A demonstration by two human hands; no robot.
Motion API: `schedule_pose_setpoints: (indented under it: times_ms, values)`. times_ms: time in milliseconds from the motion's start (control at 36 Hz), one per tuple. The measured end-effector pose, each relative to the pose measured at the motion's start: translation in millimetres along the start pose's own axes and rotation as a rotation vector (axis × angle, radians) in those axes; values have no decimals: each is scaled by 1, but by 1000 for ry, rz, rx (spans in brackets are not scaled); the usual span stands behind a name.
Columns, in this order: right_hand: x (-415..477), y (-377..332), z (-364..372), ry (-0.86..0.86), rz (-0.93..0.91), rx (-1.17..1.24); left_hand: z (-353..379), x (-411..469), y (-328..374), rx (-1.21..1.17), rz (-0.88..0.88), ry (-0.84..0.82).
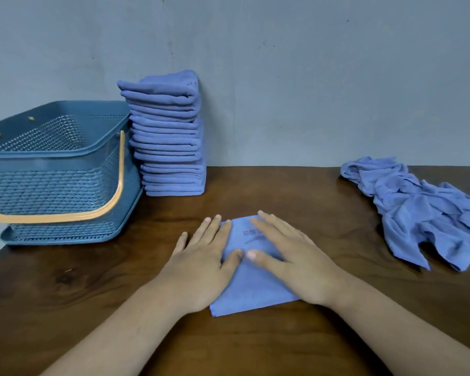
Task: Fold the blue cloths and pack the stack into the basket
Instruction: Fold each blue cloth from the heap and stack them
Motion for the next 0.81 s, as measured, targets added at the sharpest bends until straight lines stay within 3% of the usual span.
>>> schedule_pose_setpoints:
  times_ms: [83,222,444,611,694,806]
  values:
    - [-2,20,-26,260,174,42,-1,-1,-2,-17,0,18]
    - [-1,34,-26,187,299,-161,-5,-1,-2,-68,11,65]
    - [4,30,-21,342,303,361,-11,-3,-1,-214,-4,101]
    - [-1,11,-31,508,189,784,-25,1,-16,-731,-130,163]
    - [-2,-1,-38,554,90,867,-26,4,-23,-1098,-195,162]
    - [-4,-11,-47,596,-28,902,-10,7,-13,-1629,-205,-117]
Point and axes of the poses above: each hand's wrist, its own x-axis towards the middle knuckle, its own z-axis out of the palm, y = z × x, the point moved 8 cm from there along x, towards the middle knuckle, and after that the axes turned 10 degrees about -z, right-handed, at the moved point
